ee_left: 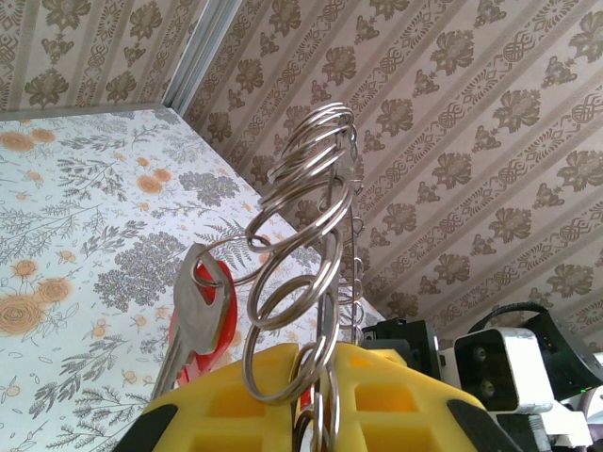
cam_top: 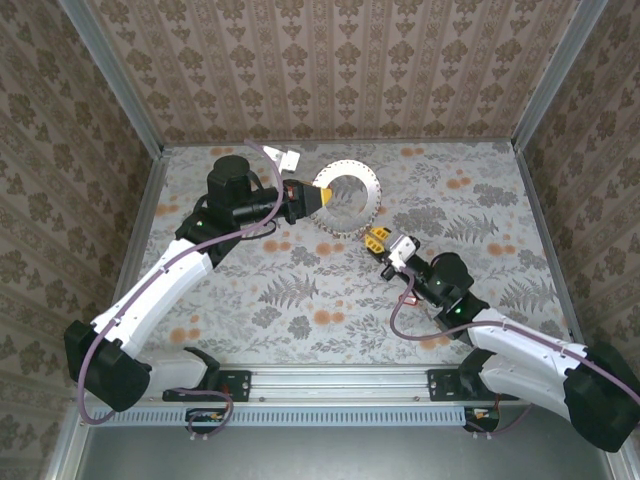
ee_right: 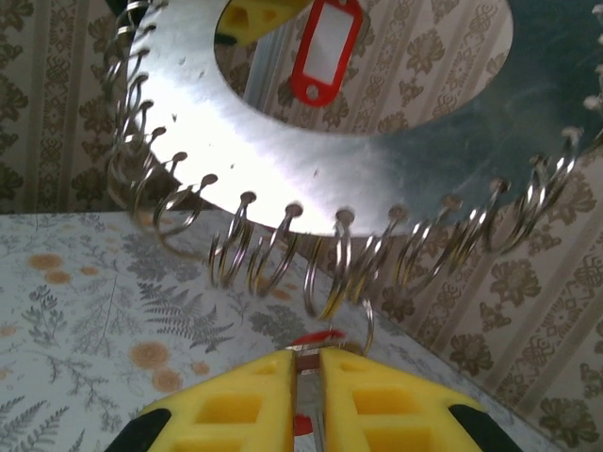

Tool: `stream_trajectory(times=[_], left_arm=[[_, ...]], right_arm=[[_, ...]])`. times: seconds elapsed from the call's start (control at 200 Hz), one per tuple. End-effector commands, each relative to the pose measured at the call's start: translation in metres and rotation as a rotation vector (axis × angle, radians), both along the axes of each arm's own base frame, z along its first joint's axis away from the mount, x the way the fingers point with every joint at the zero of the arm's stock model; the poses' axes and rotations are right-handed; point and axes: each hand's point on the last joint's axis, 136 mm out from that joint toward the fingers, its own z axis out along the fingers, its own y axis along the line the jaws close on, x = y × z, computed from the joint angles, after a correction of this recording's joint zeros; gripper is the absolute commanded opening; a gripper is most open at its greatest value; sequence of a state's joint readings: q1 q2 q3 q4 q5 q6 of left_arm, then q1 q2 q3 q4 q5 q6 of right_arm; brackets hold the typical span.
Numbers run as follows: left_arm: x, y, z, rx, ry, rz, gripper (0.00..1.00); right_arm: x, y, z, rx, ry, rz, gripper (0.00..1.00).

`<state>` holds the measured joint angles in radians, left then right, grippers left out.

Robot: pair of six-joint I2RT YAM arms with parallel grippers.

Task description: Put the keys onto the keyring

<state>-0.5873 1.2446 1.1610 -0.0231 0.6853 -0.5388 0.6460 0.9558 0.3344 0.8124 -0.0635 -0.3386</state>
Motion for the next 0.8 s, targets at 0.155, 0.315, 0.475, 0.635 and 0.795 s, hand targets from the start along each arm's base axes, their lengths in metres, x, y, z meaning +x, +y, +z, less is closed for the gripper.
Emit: stream_trajectory(times=[0.155, 0.315, 0.475, 0.635, 0.795], left_arm=[[-0.004, 0.002, 0.028, -0.036, -0.086, -0.020, 0.00], [-0.004, 0.002, 0.027, -0.036, -0.086, -0.021, 0.00], [-0.004, 0.001, 0.026, -0.036, -0.082, -0.022, 0.00], [-0.004, 0.001, 0.026, -0.037, -0.081, -0.024, 0.00], [-0.003, 0.001, 0.027, -0.039, -0.082, -0.021, 0.00]], right_arm=[[-0.015, -0.004, 0.007, 0.006, -0.034, 0.028, 0.16], [-0.022, -0.002, 0.026, 0.041, -0.077, 0.064, 0.15], [-0.022, 0.000, 0.037, 0.044, -0.106, 0.071, 0.16], [-0.018, 0.003, 0.045, 0.042, -0.130, 0.064, 0.17], [-0.016, 0.008, 0.049, 0.038, -0.145, 0.081, 0.17]])
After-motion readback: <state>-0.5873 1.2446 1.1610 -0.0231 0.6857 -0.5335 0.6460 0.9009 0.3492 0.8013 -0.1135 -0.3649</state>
